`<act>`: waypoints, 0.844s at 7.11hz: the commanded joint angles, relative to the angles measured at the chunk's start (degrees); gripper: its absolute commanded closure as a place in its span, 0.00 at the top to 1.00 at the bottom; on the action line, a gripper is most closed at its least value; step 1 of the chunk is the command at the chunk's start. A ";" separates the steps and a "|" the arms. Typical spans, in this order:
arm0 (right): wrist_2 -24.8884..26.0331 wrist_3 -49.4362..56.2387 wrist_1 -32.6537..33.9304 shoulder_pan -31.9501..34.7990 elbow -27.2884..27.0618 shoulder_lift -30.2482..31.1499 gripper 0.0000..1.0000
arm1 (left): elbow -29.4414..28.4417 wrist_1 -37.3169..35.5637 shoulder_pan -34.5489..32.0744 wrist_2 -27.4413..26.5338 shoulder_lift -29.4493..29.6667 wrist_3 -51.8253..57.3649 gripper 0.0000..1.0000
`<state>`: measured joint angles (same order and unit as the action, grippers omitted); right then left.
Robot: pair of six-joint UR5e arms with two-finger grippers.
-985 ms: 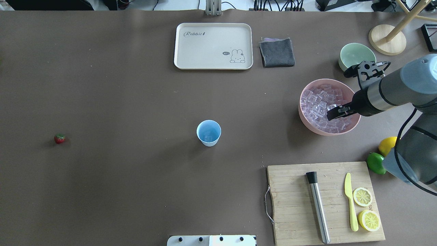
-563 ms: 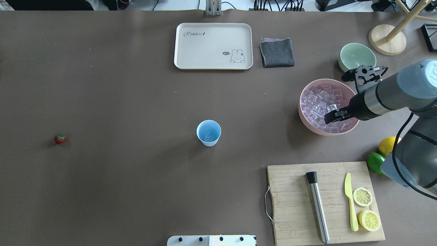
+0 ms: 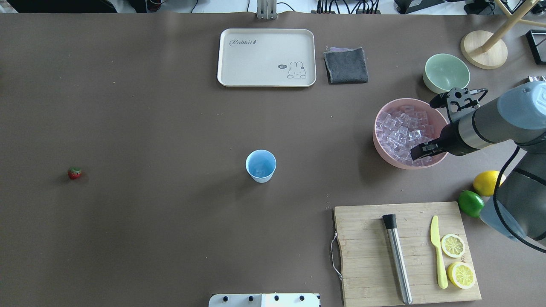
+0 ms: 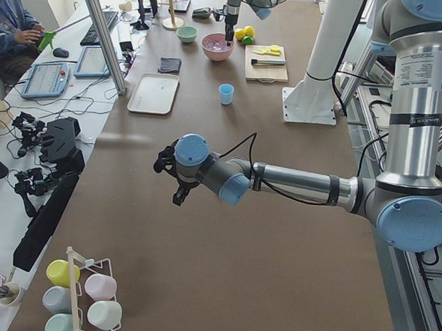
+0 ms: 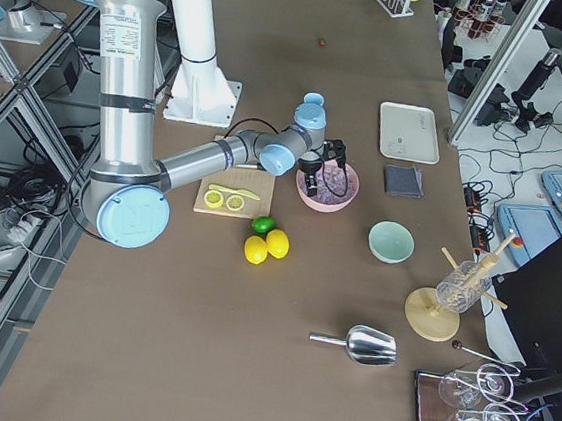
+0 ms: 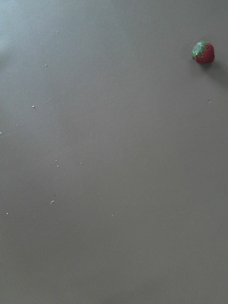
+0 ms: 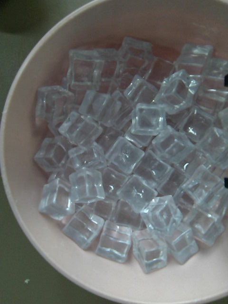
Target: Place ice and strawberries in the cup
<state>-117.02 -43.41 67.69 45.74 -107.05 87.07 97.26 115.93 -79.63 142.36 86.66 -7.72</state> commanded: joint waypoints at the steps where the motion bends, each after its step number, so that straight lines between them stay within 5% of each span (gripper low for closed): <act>1: 0.65 0.00 0.07 -0.82 0.00 0.12 0.48 | -0.05 0.00 0.00 0.02 0.00 -0.02 0.98; 2: 0.56 0.08 0.07 -0.83 -0.09 0.03 0.15 | -0.05 0.00 0.00 0.02 0.00 0.07 0.98; 3: 0.56 0.08 0.07 -0.74 -0.96 0.12 0.00 | -0.05 0.00 0.00 0.02 0.00 0.07 0.98; 6: -0.23 0.08 0.68 0.23 -2.99 0.30 0.00 | -0.05 0.00 0.26 0.02 0.00 -0.02 0.98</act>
<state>-117.01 -43.33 68.16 45.67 -109.70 87.41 97.21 115.93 -79.55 142.35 86.66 -7.69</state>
